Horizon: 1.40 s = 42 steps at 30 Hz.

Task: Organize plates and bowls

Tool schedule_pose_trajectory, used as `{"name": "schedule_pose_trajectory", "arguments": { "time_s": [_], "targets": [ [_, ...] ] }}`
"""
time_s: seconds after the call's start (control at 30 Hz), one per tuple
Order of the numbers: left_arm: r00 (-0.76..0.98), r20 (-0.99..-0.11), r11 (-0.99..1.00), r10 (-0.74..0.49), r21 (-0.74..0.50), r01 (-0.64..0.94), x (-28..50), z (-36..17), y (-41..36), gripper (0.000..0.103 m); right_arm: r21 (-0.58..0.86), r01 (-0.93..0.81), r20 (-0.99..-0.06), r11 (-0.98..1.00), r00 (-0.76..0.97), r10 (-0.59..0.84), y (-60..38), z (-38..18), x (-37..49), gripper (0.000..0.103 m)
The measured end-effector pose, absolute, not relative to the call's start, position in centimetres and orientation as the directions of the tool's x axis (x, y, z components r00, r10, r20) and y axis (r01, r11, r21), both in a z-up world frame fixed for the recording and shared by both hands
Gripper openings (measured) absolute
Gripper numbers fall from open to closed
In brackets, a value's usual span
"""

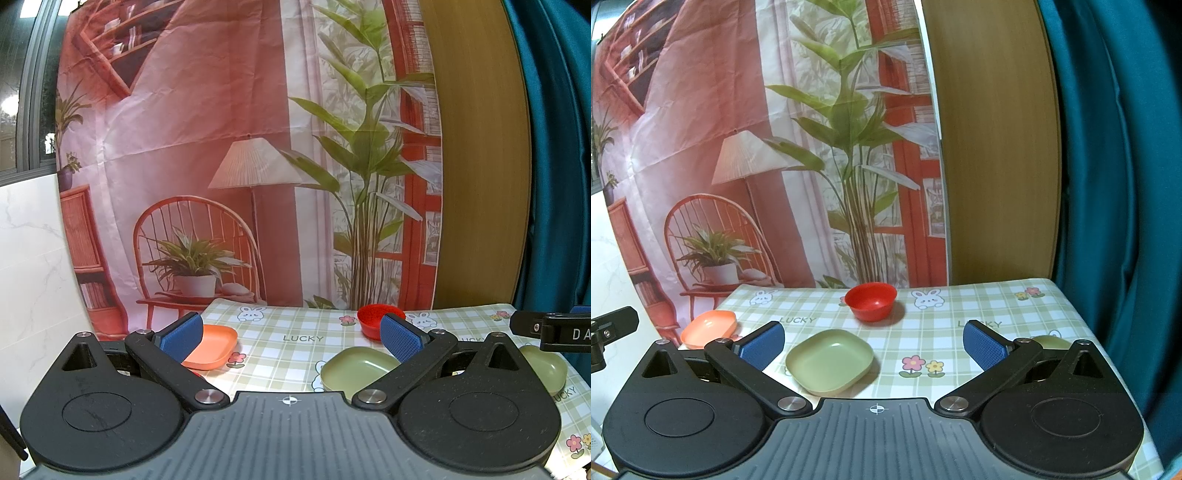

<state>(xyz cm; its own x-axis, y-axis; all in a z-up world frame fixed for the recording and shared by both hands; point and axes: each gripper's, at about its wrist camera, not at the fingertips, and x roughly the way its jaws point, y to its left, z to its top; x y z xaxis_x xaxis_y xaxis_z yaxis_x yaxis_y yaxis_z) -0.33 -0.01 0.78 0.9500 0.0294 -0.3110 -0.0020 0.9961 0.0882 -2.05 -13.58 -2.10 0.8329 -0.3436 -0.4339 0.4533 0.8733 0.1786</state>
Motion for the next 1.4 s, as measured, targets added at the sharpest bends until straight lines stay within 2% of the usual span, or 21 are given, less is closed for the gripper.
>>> {"name": "schedule_pose_trajectory", "arguments": {
  "time_s": [1.4],
  "targets": [
    [0.95, -0.31, 0.996, 0.028, 0.088, -0.001, -0.38, 0.6, -0.17, 0.103, 0.174, 0.455, -0.431, 0.874, 0.833, -0.348, -13.53, -2.03, -2.05, 0.103]
  ]
}}
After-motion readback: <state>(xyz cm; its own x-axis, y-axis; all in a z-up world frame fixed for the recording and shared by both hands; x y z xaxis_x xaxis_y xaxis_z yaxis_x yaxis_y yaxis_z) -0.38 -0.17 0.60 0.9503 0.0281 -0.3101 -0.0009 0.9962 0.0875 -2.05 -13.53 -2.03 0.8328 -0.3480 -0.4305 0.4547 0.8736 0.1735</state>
